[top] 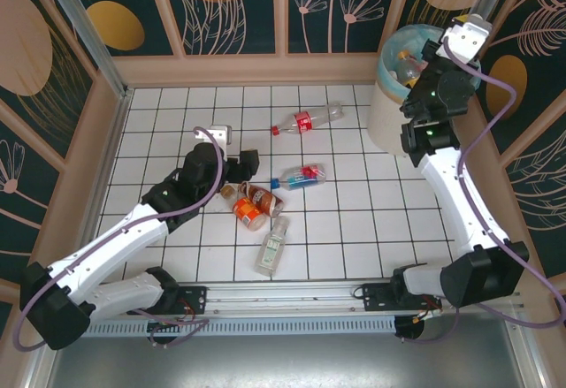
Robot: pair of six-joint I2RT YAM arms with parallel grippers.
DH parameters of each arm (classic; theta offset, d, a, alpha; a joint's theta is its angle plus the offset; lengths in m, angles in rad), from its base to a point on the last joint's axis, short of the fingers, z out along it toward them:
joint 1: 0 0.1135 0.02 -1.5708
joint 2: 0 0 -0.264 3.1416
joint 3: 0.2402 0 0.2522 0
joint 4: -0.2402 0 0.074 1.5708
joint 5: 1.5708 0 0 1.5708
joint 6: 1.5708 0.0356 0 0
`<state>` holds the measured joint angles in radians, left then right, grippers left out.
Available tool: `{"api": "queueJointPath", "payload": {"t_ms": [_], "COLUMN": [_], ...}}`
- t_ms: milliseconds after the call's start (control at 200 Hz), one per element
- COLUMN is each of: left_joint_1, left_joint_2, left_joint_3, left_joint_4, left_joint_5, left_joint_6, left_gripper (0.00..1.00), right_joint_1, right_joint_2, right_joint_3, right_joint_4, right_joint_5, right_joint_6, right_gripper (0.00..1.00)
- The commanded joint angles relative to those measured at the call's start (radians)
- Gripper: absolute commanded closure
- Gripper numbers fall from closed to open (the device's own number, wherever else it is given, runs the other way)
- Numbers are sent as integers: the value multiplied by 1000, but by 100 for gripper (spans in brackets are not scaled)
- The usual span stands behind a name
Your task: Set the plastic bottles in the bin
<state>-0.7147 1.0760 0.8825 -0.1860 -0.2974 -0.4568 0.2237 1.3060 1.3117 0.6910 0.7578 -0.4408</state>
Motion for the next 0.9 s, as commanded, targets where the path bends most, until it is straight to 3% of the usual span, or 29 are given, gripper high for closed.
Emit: {"api": "queueJointPath", "payload": {"t_ms": [0, 185, 360, 430, 661, 896], "left_joint_1": [-4, -4, -5, -4, -5, -4], "left_joint_2": [11, 8, -8, -7, 19, 7], "left_joint_3": [3, 0, -10, -15, 1, 16], "left_joint_4": [42, 36, 24, 29, 47, 28], "left_joint_5": [12, 20, 5, 4, 42, 56], "left_joint_6": [-20, -28, -23, -29, -54, -65], "left_gripper": [13, 13, 13, 13, 13, 13], "right_joint_1": [0, -8, -14, -12, -20, -41], "right_joint_2": [53, 92, 141, 140, 178, 202], "right_joint_3": [-67, -178, -140, -106, 99, 228], "right_joint_4": [90, 41, -127, -223, -666, -937], "right_joint_5": [-16, 31, 38, 27, -34, -140], "right_joint_6": [-89, -52, -20, 27, 248, 385], "right_gripper": [86, 82, 75, 74, 55, 61]}}
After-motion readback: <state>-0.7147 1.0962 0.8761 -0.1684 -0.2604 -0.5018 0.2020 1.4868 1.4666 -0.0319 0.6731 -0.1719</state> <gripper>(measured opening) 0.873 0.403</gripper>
